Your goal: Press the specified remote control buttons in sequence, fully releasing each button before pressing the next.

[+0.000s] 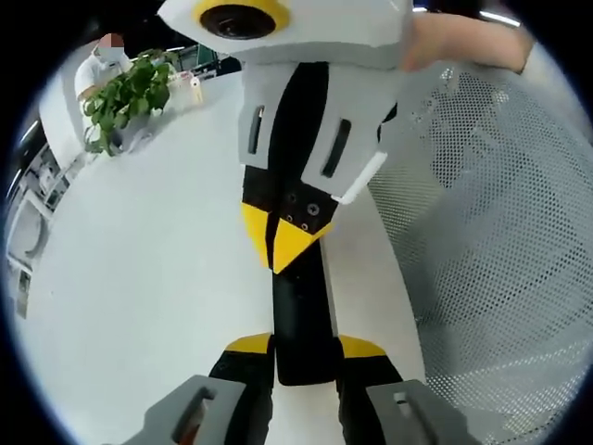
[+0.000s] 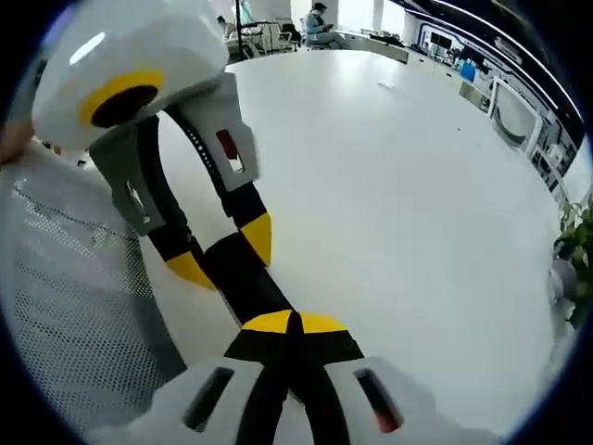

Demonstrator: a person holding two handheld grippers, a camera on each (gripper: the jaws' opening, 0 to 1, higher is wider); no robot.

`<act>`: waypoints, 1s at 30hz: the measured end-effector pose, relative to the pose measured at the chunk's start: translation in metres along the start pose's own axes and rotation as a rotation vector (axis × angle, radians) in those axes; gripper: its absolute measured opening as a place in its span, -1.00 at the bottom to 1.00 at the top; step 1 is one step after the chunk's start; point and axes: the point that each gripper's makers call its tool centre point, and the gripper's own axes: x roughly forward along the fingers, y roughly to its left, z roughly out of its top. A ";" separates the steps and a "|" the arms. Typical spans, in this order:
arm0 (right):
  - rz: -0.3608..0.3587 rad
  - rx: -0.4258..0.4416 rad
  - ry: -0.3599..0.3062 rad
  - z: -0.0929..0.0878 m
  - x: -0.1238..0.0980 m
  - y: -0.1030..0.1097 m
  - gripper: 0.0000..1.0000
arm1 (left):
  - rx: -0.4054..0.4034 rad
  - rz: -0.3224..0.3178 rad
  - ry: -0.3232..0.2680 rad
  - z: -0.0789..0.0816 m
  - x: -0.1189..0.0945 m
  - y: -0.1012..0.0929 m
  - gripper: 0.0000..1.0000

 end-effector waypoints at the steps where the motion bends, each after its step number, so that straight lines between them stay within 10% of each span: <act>1: 0.007 0.001 0.009 0.000 0.000 0.000 -1.00 | -0.002 -0.001 -0.001 0.000 0.000 0.000 -0.50; 20: 0.075 0.075 0.384 -0.002 0.009 -0.007 -1.00 | -0.016 -0.010 -0.025 0.000 0.000 0.001 -0.50; 26: 0.057 -0.069 0.358 -0.002 0.006 -0.004 -1.00 | -0.020 -0.010 -0.030 0.000 0.000 0.000 -0.50; 30: 0.090 -0.001 0.286 -0.005 0.004 -0.001 -1.00 | -0.007 -0.011 -0.024 0.000 -0.001 0.001 -0.51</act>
